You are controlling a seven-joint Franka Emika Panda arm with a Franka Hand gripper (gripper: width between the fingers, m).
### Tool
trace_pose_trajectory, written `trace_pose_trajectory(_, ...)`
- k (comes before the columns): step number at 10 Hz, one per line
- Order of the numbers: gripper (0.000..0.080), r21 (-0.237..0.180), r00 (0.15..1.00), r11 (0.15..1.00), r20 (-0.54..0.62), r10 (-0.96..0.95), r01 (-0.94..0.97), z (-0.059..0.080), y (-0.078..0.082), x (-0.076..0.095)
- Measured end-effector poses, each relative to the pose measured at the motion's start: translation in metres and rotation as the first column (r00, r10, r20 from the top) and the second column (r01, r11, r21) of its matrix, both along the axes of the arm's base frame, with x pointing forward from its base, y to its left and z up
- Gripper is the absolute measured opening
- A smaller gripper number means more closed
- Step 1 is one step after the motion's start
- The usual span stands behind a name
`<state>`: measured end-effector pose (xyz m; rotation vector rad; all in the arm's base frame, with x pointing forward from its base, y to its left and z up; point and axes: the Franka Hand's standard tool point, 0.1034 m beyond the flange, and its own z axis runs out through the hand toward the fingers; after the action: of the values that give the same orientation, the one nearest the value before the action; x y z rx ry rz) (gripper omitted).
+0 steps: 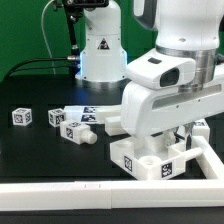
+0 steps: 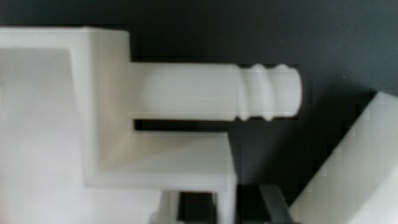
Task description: Assemble chair
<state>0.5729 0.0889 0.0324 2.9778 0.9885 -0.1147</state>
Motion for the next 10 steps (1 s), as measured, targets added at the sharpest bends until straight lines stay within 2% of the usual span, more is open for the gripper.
trace_pose_trajectory(2,0.0029,0.023,0.94,0.947,-0.116,0.32,-0.32,0.006,-0.017,-0.009)
trace_pose_trajectory(3,0.0029,0.059,0.862,0.87,-0.119,0.492,-0.489,0.005,-0.018,-0.01)
trace_pose_trajectory(6,0.0029,0.096,0.71,0.718,-0.11,0.696,-0.689,0.004,-0.024,-0.009)
trace_pose_trajectory(7,0.0029,0.099,0.687,0.696,-0.109,0.718,-0.711,0.003,-0.025,-0.009)
trace_pose_trajectory(8,0.0029,0.113,0.545,0.551,-0.08,0.834,-0.827,0.003,-0.022,-0.006)
trace_pose_trajectory(9,0.0029,0.143,0.423,0.428,-0.064,0.904,-0.893,0.001,-0.019,-0.005)
trace_pose_trajectory(10,0.0031,0.183,0.363,0.37,-0.071,0.929,-0.911,-0.001,-0.026,-0.008)
